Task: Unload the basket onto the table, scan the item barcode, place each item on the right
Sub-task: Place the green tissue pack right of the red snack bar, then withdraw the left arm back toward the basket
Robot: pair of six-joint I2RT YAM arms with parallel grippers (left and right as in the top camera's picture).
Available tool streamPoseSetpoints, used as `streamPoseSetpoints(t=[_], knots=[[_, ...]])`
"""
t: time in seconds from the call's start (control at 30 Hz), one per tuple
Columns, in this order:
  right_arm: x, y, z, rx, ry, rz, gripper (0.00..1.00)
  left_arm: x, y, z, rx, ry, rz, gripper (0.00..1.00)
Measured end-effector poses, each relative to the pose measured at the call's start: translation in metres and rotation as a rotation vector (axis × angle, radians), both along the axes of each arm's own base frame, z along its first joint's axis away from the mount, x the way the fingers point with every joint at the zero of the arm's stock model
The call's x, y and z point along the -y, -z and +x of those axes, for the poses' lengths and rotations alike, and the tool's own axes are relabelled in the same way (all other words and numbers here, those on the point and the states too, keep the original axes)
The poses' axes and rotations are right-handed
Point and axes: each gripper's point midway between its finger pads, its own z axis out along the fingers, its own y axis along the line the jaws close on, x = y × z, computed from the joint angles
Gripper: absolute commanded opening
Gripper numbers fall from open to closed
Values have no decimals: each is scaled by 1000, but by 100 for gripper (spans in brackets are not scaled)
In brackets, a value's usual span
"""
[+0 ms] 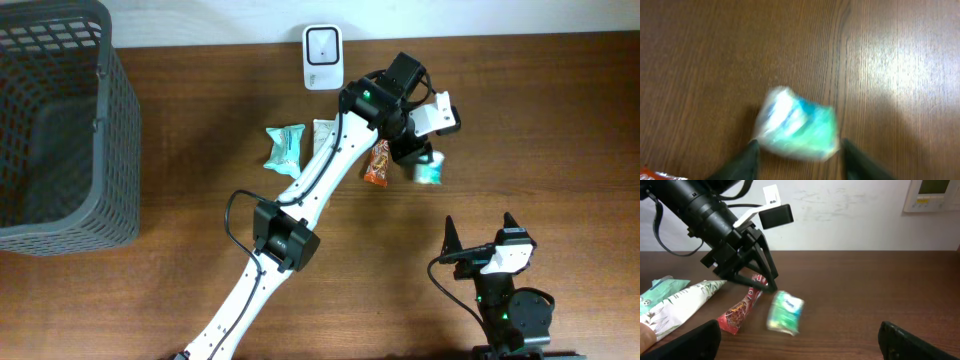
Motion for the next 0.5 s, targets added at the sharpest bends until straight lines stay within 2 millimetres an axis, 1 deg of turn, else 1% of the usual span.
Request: streamPoseSetpoints(t=[0.1, 0.2, 0.23, 0.27, 0.33, 0.4, 0.43, 0.5], knots=[[0, 0, 0, 0, 0, 0, 99, -1, 0, 1, -2, -3, -2, 99], [0, 0, 0, 0, 0, 0, 99, -7, -8, 6, -36, -25, -37, 99], [0, 0, 0, 0, 0, -1, 99, -13, -15, 13, -41, -51, -49, 99], [0, 0, 0, 0, 0, 0, 99, -23, -28, 22, -37, -86, -65, 99], [0, 0, 0, 0, 0, -1, 99, -43, -62, 36, -20, -147, -98, 99], [0, 0, 0, 0, 0, 0, 99, -83, -121, 47, 20, -229, -143, 99], [0, 0, 0, 0, 0, 0, 99, -111, -160, 47, 47, -276, -167, 99], [0, 0, 0, 0, 0, 0, 99, -152, -207, 42, 85, -343, -194, 99]])
